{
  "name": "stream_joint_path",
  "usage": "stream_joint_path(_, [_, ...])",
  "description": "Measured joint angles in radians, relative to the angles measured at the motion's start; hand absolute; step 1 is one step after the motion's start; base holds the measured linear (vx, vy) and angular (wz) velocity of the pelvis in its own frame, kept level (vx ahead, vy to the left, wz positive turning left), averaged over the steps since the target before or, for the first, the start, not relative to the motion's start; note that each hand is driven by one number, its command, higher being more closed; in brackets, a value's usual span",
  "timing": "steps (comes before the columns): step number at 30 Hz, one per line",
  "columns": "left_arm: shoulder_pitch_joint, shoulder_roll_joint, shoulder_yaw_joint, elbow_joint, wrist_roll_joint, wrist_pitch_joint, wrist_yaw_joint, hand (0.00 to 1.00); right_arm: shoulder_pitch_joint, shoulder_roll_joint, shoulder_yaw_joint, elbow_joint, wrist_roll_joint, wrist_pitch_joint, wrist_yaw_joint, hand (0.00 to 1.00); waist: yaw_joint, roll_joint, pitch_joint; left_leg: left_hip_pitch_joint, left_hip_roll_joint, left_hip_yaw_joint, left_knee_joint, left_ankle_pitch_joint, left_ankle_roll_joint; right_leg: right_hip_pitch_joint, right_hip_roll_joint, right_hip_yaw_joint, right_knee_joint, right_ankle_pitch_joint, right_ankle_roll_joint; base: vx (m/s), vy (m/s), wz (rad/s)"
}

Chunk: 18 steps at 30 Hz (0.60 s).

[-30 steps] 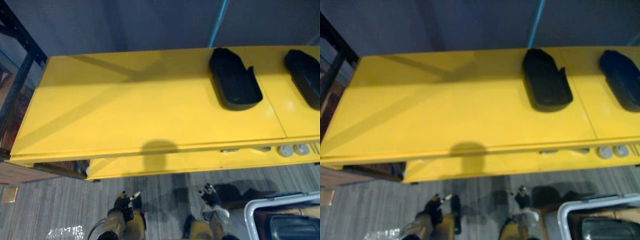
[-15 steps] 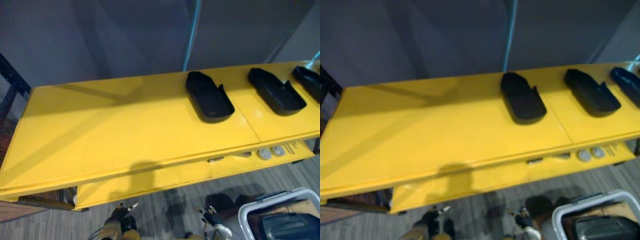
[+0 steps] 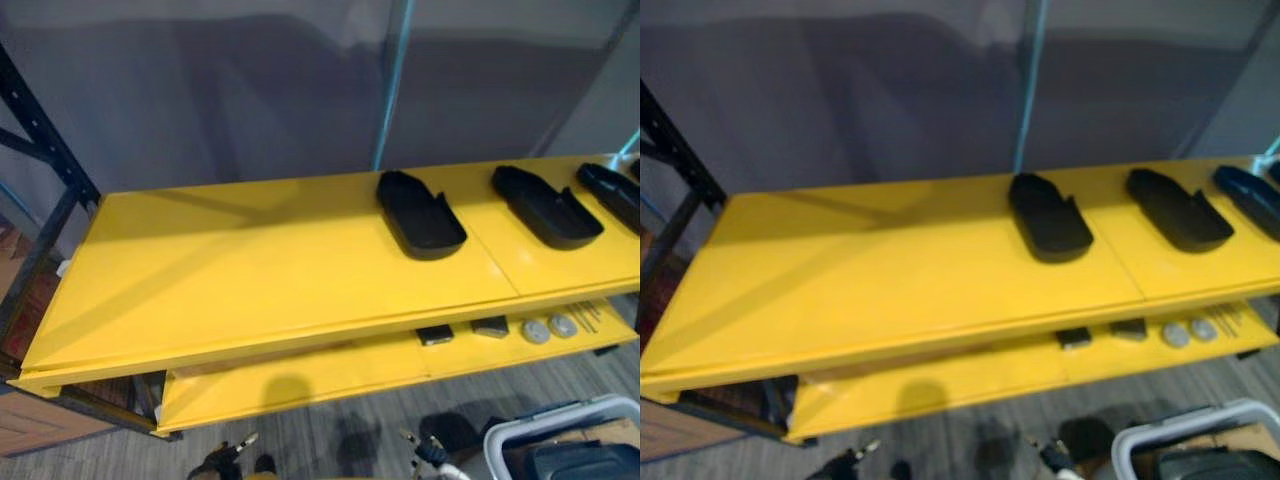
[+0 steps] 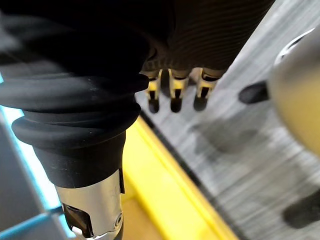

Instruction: Walk over and take plastic housings, then place them on the shelf

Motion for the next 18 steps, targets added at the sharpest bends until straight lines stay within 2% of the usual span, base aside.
stream_joint_path(5, [-0.002,0.003,-0.069,0.009,0.038,-0.023,-0.031,0.00,0.030,-0.023,0.030,0.001,-0.027,-0.060,0.037,0.00,-0.028,-0.014,-0.032,0.014,0.000,0.065,0.007,-0.028,-0.012,-0.028,0.009,0.085,-0.030,0.032,-0.010,0.11,0.009,-0.61])
stream_joint_path(6, [-0.004,0.010,-0.088,0.017,0.037,-0.041,-0.040,0.00,0.036,-0.026,0.040,0.000,-0.039,-0.076,0.039,0.00,-0.030,-0.022,-0.042,0.014,-0.001,0.061,0.008,-0.032,-0.018,-0.043,0.013,0.115,-0.046,0.048,-0.011,0.17,-0.077,-0.76])
stream_joint_path(7, [-0.011,0.009,-0.091,0.021,0.034,-0.050,-0.042,0.00,0.037,-0.026,0.046,0.001,-0.043,-0.087,0.042,0.00,-0.031,-0.031,-0.045,0.009,0.002,-0.002,0.021,-0.050,-0.013,-0.060,0.019,0.154,-0.060,0.064,-0.012,0.16,-0.113,-0.82])
stream_joint_path(8, [-0.018,0.008,-0.103,0.022,0.029,-0.054,-0.042,0.00,0.036,-0.027,0.056,0.000,-0.044,-0.091,0.042,0.00,-0.032,-0.033,-0.040,-0.004,0.006,-0.037,0.054,-0.076,-0.006,-0.061,0.020,0.167,-0.063,0.070,-0.015,0.10,-0.139,-0.70])
stream_joint_path(9, [-0.030,0.010,-0.132,0.026,0.021,-0.065,-0.041,0.00,0.032,-0.034,0.076,0.000,-0.051,-0.094,0.044,0.00,-0.039,-0.034,-0.032,-0.051,0.021,-0.073,0.158,-0.135,0.003,-0.072,0.023,0.189,-0.060,0.084,-0.032,0.03,-0.062,-0.43])
stream_joint_path(10, [-0.033,0.010,-0.145,0.030,0.016,-0.070,-0.040,0.00,0.031,-0.039,0.081,0.001,-0.057,-0.094,0.046,0.00,-0.041,-0.030,-0.029,-0.072,0.030,-0.088,0.215,-0.163,0.014,-0.075,0.028,0.201,-0.056,0.094,-0.045,0.00,0.010,-0.59])
stream_joint_path(11, [-0.041,0.004,-0.162,0.029,0.014,-0.085,-0.039,0.00,0.030,-0.046,0.082,0.001,-0.079,-0.094,0.053,0.00,-0.037,-0.018,-0.020,-0.097,0.040,-0.152,0.310,-0.227,0.042,-0.078,0.036,0.223,-0.049,0.115,-0.055,-0.01,0.103,-1.00])
stream_joint_path(12, [-0.044,-0.014,-0.164,0.029,-0.006,-0.094,-0.035,0.00,0.032,-0.054,0.083,0.002,-0.091,-0.098,0.057,0.00,-0.018,0.004,-0.015,-0.096,0.034,-0.257,0.349,-0.302,0.047,-0.091,0.054,0.252,-0.044,0.127,-0.051,0.00,0.139,-1.22])
stream_joint_path(13, [-0.043,-0.021,-0.165,0.028,-0.014,-0.100,-0.034,0.00,0.031,-0.061,0.083,0.002,-0.098,-0.100,0.057,0.00,-0.009,0.023,-0.015,-0.090,0.034,-0.290,0.356,-0.334,0.017,-0.095,0.062,0.267,-0.046,0.128,-0.049,0.00,0.156,-1.41])
stream_joint_path(14, [-0.048,-0.024,-0.169,0.029,-0.015,-0.103,-0.033,0.00,0.024,-0.064,0.098,0.001,-0.100,-0.110,0.057,0.00,-0.001,0.030,-0.005,-0.091,0.028,-0.273,0.393,-0.356,0.022,-0.098,0.058,0.280,-0.054,0.147,-0.025,-0.01,0.140,-1.13])
stream_joint_path(18, [-0.046,-0.006,-0.204,0.021,-0.021,-0.084,-0.010,0.00,0.069,-0.031,0.128,-0.002,-0.118,-0.114,0.066,0.00,-0.004,0.010,-0.001,-0.091,0.018,-0.248,0.420,-0.377,0.031,-0.119,0.054,0.248,-0.041,0.171,-0.033,-0.03,0.064,-0.43])
